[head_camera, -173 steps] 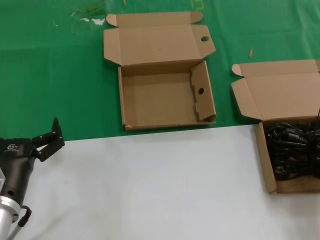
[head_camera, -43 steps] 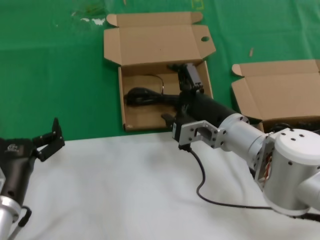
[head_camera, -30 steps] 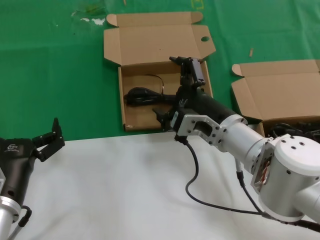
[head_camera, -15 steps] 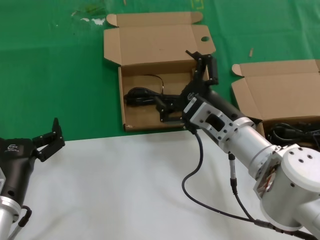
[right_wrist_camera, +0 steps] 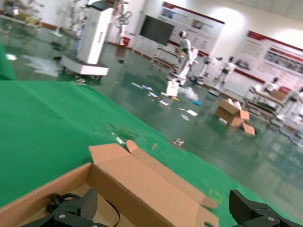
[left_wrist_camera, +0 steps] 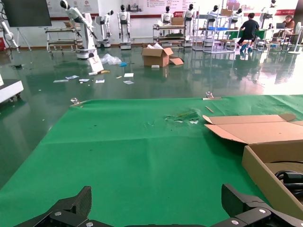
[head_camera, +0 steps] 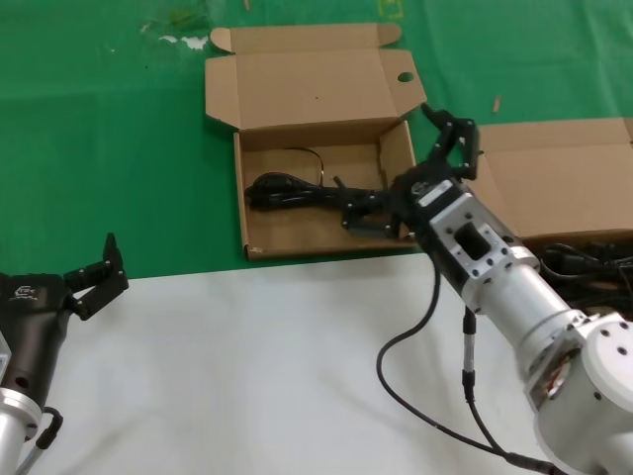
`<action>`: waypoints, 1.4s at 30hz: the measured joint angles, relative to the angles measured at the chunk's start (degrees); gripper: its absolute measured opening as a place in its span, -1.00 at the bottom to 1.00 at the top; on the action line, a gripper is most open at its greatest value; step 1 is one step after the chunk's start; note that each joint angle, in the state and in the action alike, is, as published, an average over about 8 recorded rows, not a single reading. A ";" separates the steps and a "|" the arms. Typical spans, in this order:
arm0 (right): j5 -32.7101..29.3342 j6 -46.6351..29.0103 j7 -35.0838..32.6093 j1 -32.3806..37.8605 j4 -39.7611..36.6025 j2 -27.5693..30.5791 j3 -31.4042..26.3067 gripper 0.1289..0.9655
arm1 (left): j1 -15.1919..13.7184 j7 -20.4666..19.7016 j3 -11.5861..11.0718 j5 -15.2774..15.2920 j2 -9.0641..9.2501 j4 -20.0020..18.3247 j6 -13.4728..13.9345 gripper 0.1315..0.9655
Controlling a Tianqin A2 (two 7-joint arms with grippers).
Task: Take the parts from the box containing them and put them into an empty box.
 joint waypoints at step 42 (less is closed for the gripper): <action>-22.90 -5.84 35.69 -19.95 4.15 -7.82 27.82 1.00 | 0.00 0.00 0.00 -0.01 0.00 0.00 0.00 1.00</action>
